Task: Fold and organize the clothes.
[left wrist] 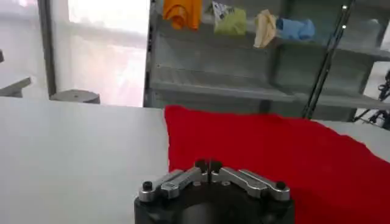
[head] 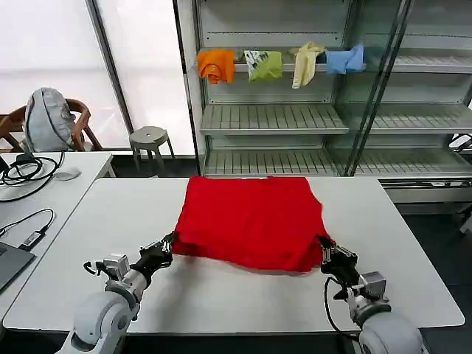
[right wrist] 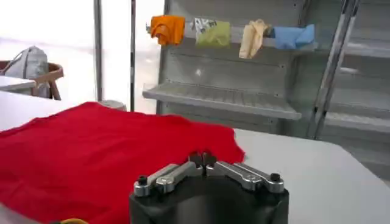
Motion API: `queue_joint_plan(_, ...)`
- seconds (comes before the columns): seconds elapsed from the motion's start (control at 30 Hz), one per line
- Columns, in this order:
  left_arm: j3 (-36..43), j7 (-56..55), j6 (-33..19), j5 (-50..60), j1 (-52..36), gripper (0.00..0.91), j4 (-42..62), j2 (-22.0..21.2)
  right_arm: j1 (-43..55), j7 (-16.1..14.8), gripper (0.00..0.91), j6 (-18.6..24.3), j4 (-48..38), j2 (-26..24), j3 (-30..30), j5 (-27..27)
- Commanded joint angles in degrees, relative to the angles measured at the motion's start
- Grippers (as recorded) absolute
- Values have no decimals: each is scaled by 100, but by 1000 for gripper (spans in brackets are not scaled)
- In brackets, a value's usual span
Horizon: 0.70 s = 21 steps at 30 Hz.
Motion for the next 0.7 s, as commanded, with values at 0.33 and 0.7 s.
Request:
queue_joint_plan(0.33,258,83,-182,-264,-823,10,1200,-78,992,-71,0,-29,-1063,68,-378,-155)
queue_joint_plan(0.7,159,137,-190,-260,-833,10,1248,-17,1281,-85,0,6,-1324,190,-447,-179)
